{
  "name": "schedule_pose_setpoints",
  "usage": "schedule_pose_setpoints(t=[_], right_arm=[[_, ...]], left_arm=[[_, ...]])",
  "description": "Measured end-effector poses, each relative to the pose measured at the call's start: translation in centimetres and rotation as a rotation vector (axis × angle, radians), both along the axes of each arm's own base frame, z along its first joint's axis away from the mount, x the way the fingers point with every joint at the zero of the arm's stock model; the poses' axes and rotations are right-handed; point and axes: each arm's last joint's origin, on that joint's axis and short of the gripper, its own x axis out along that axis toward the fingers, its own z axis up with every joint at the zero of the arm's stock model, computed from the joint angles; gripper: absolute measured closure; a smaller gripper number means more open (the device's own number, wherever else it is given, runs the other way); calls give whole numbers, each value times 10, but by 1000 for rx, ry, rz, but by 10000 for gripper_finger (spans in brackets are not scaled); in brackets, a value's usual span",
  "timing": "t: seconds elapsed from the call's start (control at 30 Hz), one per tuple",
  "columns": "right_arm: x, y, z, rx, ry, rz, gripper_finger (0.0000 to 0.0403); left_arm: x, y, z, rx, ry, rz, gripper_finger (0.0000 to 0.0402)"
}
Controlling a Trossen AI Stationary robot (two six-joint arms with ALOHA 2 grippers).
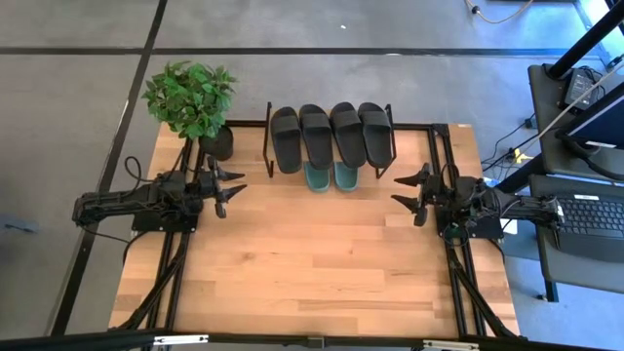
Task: Pick and place slides into the shelf
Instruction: Return to Home Position
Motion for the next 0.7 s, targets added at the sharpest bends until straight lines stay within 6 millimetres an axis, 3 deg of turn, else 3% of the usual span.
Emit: schedule_pose_setpoints(t=[0.7], right_arm=[[0,0,0,13,-4,-2,146]], left_arm=[[0,0,0,0,0,0,259]])
